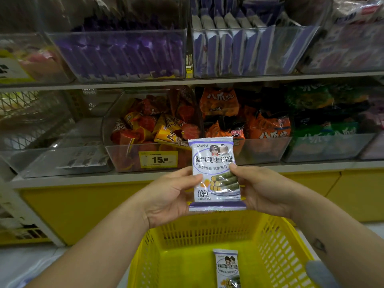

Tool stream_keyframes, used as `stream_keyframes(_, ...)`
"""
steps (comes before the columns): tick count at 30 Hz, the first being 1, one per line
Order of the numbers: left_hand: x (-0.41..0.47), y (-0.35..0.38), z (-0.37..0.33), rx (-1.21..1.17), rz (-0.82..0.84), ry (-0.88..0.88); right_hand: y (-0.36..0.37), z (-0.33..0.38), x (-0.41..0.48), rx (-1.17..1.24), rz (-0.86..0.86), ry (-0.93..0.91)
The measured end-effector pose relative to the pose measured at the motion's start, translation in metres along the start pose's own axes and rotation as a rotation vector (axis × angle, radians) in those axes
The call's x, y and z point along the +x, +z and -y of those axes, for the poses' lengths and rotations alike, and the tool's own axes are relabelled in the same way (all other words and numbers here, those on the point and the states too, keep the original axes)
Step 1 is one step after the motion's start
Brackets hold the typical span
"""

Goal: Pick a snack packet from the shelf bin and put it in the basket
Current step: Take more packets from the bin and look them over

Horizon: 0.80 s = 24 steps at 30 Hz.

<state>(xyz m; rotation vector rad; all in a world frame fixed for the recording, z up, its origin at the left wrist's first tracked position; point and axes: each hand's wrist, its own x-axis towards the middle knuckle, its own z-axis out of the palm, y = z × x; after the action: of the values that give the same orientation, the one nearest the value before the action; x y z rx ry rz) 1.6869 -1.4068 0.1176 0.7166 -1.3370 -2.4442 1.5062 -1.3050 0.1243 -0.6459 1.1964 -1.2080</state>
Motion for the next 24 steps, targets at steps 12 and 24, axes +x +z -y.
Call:
stream_keyframes(12,0.012,0.010,0.010,0.442,-0.307,0.517,0.015,-0.009,0.001,-0.430,-0.289,-0.386)
stream_keyframes(24,0.013,0.023,0.023,0.312,-0.123,0.487,0.014,-0.010,0.009,-0.411,-0.333,-0.607)
